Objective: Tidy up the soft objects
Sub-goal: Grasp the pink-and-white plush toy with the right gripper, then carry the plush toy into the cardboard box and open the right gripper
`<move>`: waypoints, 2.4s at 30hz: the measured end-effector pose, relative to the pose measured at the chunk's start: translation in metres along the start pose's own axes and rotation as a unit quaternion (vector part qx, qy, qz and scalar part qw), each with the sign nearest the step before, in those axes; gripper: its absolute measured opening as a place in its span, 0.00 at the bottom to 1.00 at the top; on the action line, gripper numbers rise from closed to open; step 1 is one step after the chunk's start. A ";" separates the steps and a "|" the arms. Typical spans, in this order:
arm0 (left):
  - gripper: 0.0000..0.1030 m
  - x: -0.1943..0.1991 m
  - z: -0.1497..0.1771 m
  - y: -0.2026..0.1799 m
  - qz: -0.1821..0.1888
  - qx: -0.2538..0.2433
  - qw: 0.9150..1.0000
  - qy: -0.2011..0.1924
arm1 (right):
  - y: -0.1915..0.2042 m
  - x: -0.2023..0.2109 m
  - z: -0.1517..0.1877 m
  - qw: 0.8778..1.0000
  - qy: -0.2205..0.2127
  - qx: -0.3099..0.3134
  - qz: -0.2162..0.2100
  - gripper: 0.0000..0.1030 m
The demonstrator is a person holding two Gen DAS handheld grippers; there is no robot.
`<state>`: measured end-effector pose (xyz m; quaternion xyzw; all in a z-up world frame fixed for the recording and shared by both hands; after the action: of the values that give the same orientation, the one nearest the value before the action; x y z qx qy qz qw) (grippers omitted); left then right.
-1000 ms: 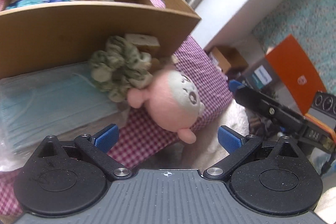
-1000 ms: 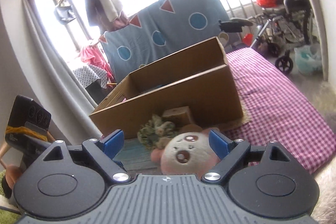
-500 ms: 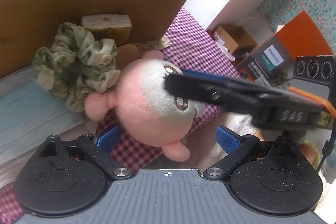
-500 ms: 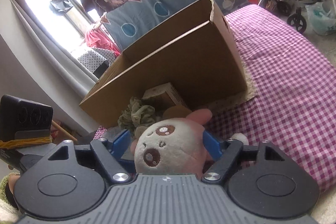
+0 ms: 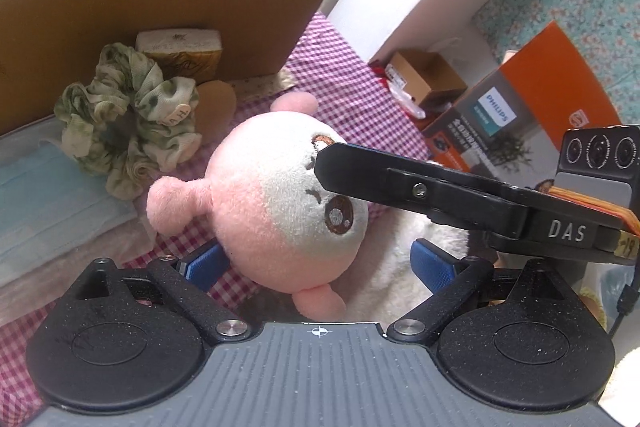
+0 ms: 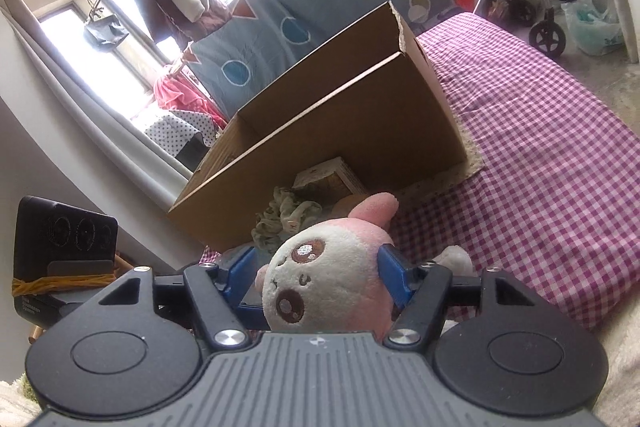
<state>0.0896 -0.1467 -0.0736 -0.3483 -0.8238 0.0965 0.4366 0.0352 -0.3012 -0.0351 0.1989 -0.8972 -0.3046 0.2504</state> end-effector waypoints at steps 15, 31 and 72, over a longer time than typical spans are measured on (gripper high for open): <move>0.94 0.084 -0.023 -0.006 0.028 -0.013 0.993 -0.112 | 0.096 0.030 -0.035 0.994 -0.061 0.081 -0.038 0.67; 0.94 0.121 -0.119 0.041 -0.008 -0.004 0.982 -0.189 | 0.161 -0.064 -0.121 0.981 -0.060 0.161 -0.093 0.67; 0.96 0.031 -0.184 0.157 -0.084 0.104 0.991 -0.011 | 0.005 -0.270 -0.153 0.978 0.203 -0.024 0.046 0.68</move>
<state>0.2997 -0.0369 -0.0158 -0.2300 -0.8405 0.1484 0.4676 0.3366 -0.2287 -0.0150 0.2088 -0.8283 -0.2673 0.4459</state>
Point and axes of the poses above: each gripper's, at about its wrist camera, not at the fingertips, and x roughly against the way its jaws point, y to its left, z to its underside, the point moved 4 cm from there along -x, roughly the way its jaws point, and after that the axes turned 10 degrees about -y, right-handed, at the moved point
